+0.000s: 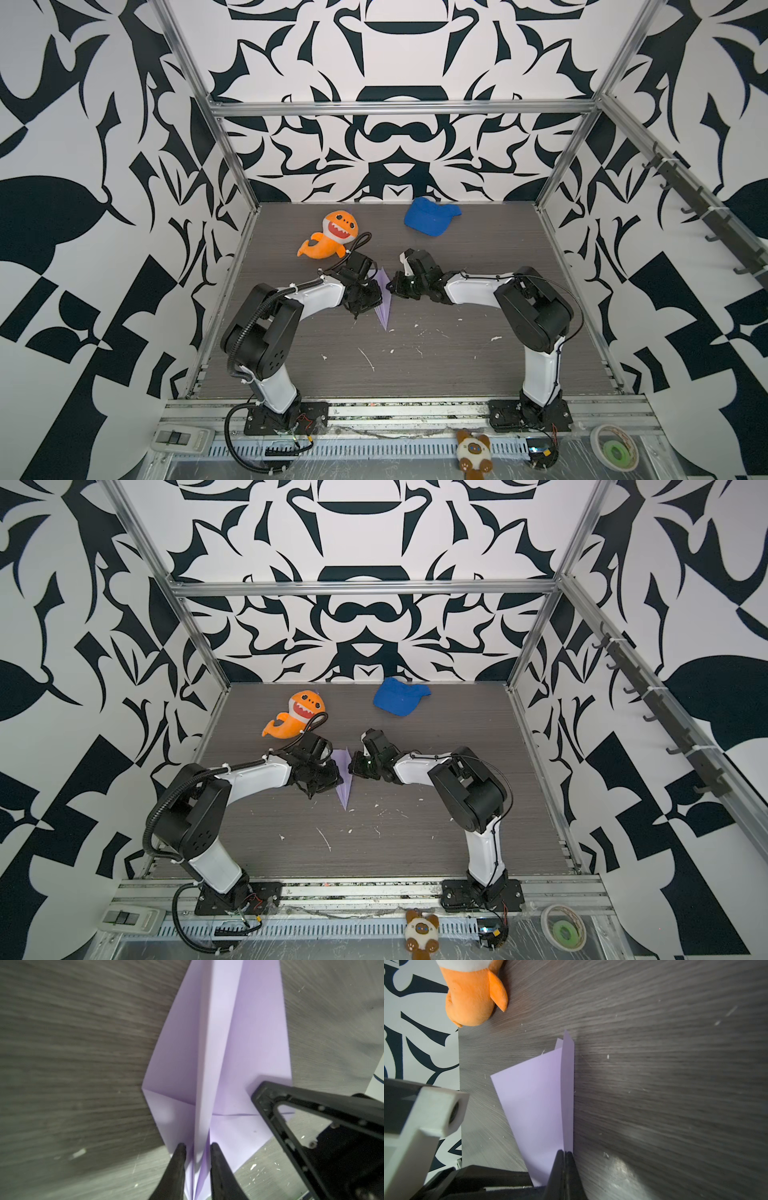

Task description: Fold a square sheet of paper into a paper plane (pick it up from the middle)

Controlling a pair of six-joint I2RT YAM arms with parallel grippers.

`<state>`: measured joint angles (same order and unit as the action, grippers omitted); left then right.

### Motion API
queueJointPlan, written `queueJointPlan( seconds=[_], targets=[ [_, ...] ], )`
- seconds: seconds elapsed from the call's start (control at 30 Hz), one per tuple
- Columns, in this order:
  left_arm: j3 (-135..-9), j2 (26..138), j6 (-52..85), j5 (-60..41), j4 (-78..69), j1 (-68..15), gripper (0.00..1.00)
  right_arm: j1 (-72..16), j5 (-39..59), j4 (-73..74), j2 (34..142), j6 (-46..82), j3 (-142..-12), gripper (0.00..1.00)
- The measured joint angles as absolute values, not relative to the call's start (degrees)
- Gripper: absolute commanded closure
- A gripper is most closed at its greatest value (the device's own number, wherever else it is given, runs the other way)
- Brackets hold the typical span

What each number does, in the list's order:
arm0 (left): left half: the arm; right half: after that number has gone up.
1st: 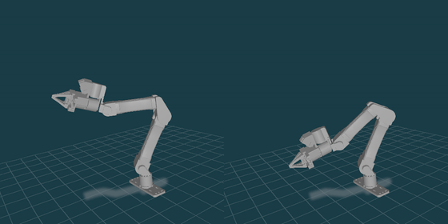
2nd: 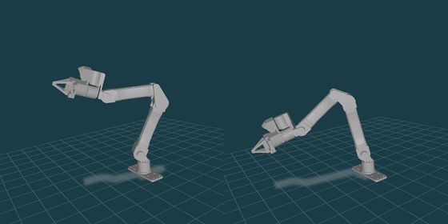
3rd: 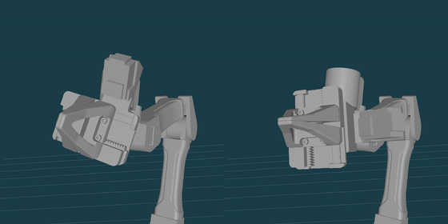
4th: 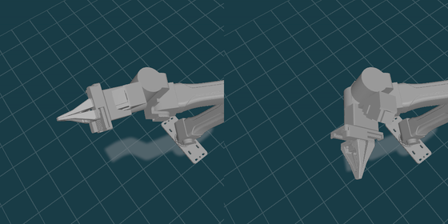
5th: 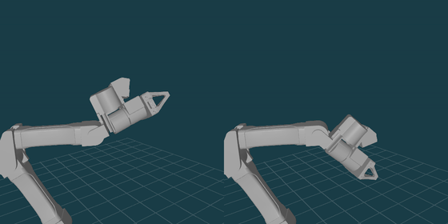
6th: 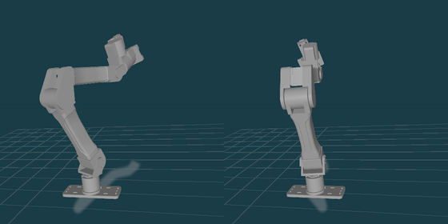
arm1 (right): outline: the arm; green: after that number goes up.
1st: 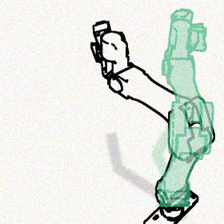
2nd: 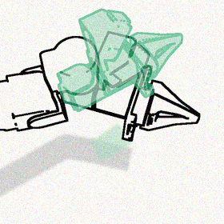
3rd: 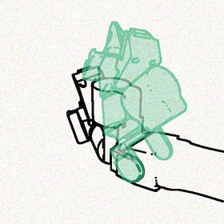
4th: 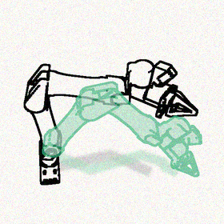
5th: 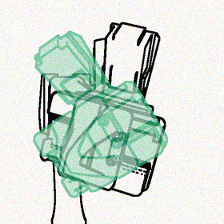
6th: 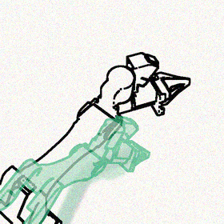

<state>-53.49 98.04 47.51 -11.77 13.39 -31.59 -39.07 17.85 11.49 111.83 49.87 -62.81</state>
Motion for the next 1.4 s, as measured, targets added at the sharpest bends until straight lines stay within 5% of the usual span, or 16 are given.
queueJointPlan(
  seconds=[0.37,0.6,0.9,1.1,1.4],
  targets=[
    [-55.4,100.1,47.6,-11.9,13.7,-31.8,0.9,-38.8,18.2,11.9,111.8,49.9,-62.5,1.0],
    [-58.6,99.1,43.6,-7.9,21.0,-31.9,0.95,-36.9,15.9,10.7,109.0,47.8,-58.1,0.56],
    [-63.7,97.2,36.4,2.8,35.7,-31.9,0.92,-35.4,0.8,3.4,92.8,38.5,-55.2,0.24],
    [-65.5,99.7,34.2,5.8,39.3,-31.9,0.88,-35.4,-5.6,1.3,90.3,35.2,-53.0,0.12],
    [-65.6,104.4,33.5,6.2,40.0,-31.9,0.81,-35.3,-8.8,-1.5,90.2,33.0,-51.4,0.11]
  ],
)
